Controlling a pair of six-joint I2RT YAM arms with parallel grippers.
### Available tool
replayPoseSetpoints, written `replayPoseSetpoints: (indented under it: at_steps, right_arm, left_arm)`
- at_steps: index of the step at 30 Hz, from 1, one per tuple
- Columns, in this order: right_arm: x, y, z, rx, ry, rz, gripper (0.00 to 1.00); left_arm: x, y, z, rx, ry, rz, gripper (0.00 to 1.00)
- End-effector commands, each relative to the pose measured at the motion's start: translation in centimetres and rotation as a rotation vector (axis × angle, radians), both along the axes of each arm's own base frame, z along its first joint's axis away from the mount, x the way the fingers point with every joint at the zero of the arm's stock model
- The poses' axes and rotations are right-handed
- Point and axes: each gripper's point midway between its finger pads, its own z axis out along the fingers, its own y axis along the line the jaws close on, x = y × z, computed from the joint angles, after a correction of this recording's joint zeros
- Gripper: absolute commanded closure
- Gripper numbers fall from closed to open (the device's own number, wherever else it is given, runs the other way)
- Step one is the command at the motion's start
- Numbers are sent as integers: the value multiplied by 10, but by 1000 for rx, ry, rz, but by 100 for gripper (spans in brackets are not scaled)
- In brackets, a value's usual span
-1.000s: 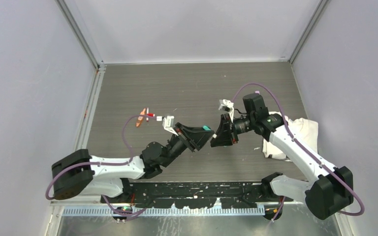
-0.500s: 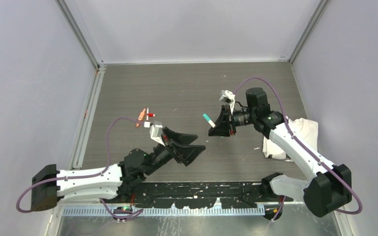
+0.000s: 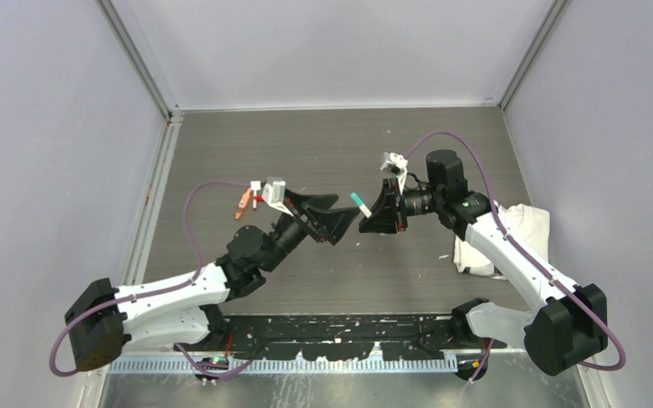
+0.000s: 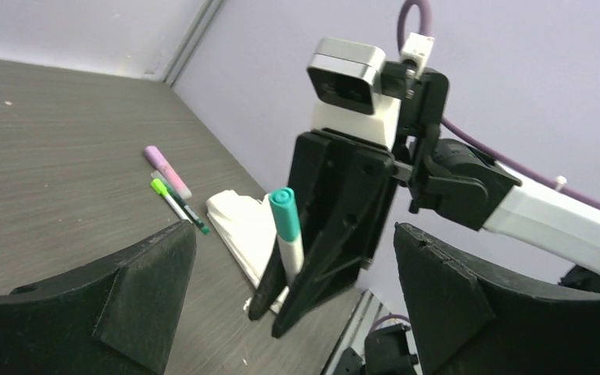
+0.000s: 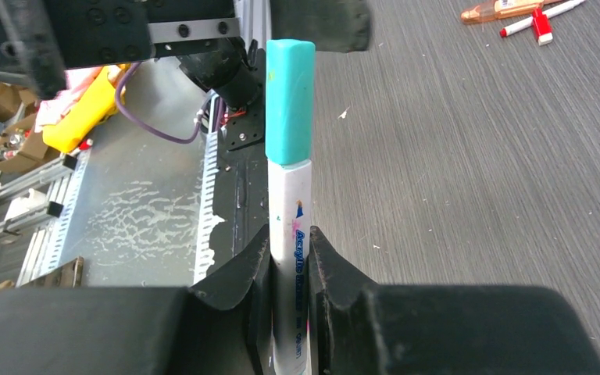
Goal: Insert the pens into the pen caps
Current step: Press the pen cap onto the pen.
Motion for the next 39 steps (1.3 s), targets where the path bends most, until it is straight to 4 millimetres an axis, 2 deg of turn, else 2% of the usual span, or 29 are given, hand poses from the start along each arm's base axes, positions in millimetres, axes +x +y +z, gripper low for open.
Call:
replayPoseSetpoints:
  at_steps: [1,9,17,24,35,39]
  right_arm:
    - [-2,-1,11,33,-36,15,99]
    - [-2,-1,10,34,-29,14,99]
    - [-1,-1,10,35,-18,14,99]
    - [0,0,10,39,-7,13,99]
    - [2,1,9,36,5,9,99]
    - [2,1,9,37,9,5,99]
  left_arm:
    - [5,-8,31,-96,-34,-43,4]
    - [23,-23,35,-141,-15,-33,17]
    - [36,-27,31,-184,24,-36,31]
    - [39,-30,35,-236,28,-77,45]
    - [39,-35,35,-259,27,-108,56]
    - [37,-36,36,-253,21,-119,66]
